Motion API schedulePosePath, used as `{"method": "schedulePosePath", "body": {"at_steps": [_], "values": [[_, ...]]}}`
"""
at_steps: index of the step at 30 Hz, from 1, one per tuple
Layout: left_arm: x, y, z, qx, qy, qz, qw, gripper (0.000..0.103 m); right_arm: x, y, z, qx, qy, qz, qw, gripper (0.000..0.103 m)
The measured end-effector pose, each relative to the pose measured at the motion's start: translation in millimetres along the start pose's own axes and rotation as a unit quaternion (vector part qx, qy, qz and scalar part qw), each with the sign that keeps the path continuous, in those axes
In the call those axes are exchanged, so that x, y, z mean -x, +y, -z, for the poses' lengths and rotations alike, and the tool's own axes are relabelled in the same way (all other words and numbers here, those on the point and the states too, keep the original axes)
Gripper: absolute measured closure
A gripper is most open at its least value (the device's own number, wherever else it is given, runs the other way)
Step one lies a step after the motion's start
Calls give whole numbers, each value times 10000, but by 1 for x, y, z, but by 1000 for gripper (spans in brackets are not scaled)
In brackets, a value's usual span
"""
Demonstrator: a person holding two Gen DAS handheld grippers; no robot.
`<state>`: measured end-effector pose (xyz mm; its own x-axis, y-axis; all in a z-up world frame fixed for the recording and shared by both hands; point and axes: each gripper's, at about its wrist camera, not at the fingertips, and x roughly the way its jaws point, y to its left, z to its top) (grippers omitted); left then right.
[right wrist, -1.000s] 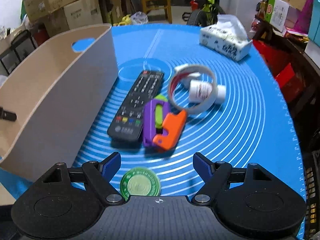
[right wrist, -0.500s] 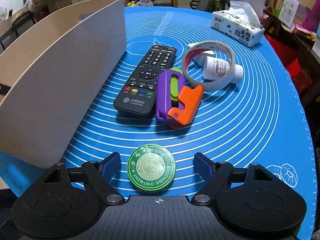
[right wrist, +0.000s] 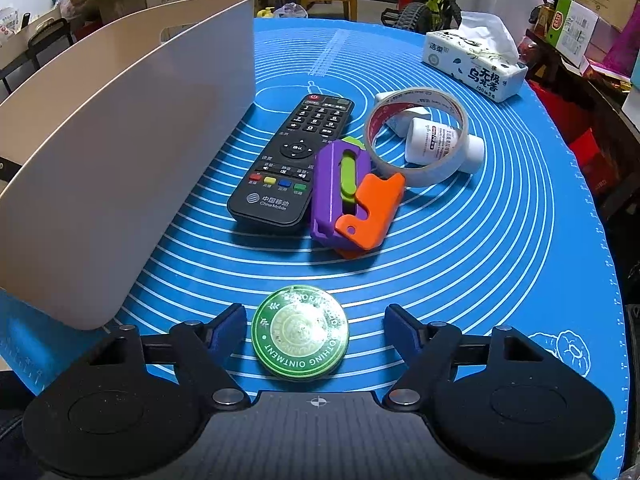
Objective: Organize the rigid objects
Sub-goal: 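Move the right tool back to the green ointment tin, then close the right gripper on the green ointment tin and lift it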
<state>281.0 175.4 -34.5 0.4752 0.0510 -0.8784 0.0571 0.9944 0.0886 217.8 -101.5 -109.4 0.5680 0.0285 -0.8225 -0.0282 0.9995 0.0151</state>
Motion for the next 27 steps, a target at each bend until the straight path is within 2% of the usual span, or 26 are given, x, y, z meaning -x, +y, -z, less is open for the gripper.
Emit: {"method": "schedulePosePath", "body": {"at_steps": [12, 20, 27], "values": [[0, -1, -1, 14, -2, 18, 10000, 91, 1, 0, 1, -6, -41, -3, 10000, 30], [0, -4, -2, 17, 3, -3, 10000, 91, 4, 5, 2, 148, -133, -91, 9998, 48], [0, -4, -2, 16, 4, -6, 10000, 91, 5, 4, 2, 70, -163, -106, 9998, 48]]}}
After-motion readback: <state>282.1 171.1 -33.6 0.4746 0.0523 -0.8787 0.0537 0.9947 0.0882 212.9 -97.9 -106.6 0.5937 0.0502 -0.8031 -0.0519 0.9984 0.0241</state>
